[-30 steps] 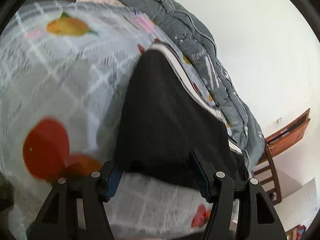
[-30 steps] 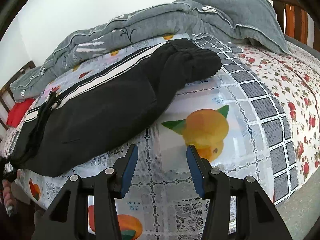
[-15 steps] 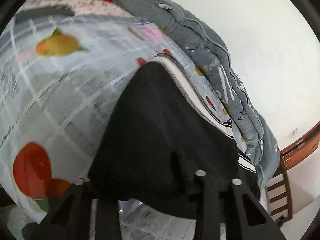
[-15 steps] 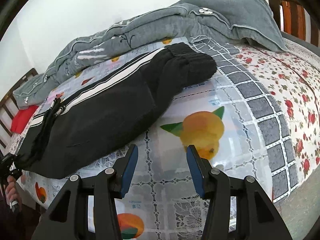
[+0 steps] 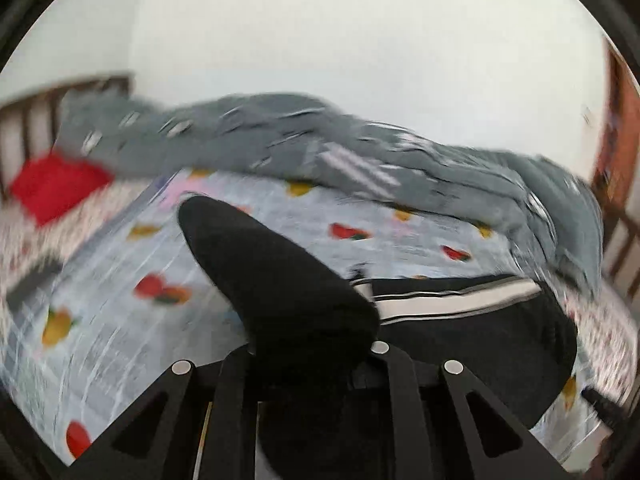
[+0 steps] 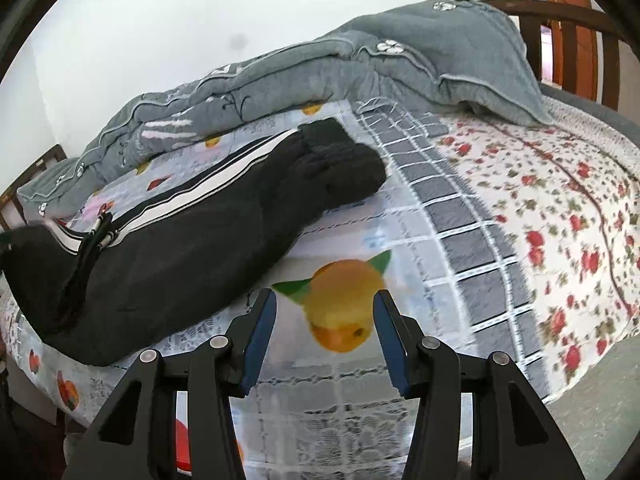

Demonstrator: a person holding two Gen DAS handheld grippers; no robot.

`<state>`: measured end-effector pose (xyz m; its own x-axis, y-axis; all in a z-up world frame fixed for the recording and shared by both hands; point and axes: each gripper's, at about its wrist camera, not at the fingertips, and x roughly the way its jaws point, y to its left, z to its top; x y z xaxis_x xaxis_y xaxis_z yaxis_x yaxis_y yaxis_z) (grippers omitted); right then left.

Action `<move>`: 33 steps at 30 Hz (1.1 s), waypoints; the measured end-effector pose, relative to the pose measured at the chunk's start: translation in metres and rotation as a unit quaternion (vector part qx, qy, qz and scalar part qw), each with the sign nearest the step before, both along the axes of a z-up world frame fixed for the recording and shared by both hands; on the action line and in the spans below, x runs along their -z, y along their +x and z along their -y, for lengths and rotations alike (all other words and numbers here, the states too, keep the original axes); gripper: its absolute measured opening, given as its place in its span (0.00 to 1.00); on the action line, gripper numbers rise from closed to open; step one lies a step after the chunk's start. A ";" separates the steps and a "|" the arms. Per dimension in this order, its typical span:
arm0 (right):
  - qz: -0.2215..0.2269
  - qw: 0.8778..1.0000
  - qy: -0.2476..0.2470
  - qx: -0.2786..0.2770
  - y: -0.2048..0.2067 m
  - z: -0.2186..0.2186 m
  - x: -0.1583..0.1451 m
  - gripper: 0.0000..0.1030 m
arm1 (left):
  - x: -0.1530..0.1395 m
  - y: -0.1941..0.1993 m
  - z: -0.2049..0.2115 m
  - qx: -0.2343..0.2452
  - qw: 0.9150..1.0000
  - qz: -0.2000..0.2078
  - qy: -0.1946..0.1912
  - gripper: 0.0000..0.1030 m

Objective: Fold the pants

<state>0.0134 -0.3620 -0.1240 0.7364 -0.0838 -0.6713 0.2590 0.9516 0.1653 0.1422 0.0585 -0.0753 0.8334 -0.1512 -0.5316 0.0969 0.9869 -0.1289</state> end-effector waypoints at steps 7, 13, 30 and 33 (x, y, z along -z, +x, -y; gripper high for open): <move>0.011 1.000 -0.006 0.020 -0.018 0.024 -0.009 0.48 | 0.012 -0.008 0.130 0.120 0.991 -0.007 0.055 0.16; 0.002 0.999 -0.002 0.038 -0.033 0.041 -0.006 0.48 | 0.077 -0.008 0.206 0.166 0.979 -0.097 0.072 0.16; 0.020 0.999 -0.012 -0.024 -0.004 -0.014 -0.031 0.48 | 0.031 -0.039 0.173 0.173 0.976 -0.057 0.121 0.44; 0.024 0.998 -0.020 -0.045 0.005 -0.032 -0.037 0.48 | 0.020 -0.044 0.155 0.160 0.980 -0.042 0.109 0.44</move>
